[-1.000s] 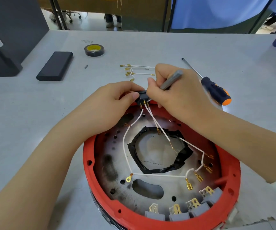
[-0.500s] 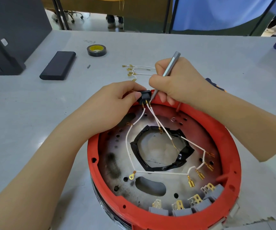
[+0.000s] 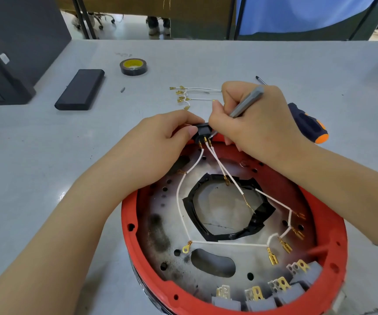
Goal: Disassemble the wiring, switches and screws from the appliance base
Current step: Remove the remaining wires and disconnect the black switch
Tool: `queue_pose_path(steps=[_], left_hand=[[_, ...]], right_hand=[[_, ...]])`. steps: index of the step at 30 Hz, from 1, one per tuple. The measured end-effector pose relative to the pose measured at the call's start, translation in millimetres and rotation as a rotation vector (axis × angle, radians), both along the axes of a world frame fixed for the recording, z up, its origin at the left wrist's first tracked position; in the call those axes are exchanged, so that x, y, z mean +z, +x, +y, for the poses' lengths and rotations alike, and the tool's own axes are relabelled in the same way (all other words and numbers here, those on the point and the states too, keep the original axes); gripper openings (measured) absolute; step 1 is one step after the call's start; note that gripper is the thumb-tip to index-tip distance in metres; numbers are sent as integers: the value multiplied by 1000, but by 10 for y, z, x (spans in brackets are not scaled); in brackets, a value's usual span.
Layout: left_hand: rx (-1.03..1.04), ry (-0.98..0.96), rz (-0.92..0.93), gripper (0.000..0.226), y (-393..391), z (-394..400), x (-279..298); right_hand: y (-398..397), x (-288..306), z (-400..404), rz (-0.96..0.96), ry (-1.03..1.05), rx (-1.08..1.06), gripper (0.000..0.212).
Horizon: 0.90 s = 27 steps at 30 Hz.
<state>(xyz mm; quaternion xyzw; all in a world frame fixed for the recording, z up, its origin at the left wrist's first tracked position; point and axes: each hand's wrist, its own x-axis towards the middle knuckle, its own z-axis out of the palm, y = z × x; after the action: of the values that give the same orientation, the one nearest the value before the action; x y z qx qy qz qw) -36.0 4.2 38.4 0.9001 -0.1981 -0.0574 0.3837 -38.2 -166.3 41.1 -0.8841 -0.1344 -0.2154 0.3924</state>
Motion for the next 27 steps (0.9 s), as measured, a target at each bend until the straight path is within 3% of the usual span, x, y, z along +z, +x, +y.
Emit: queue_pose_path(steps=[9,27], left_hand=[[-3,9,3,25,-3,3,7],[5,3,-17,24,17,-4,13]], right_hand=[[-56,20,20,-144,-117,-20,44],[62,71,12,136,103,95,35]])
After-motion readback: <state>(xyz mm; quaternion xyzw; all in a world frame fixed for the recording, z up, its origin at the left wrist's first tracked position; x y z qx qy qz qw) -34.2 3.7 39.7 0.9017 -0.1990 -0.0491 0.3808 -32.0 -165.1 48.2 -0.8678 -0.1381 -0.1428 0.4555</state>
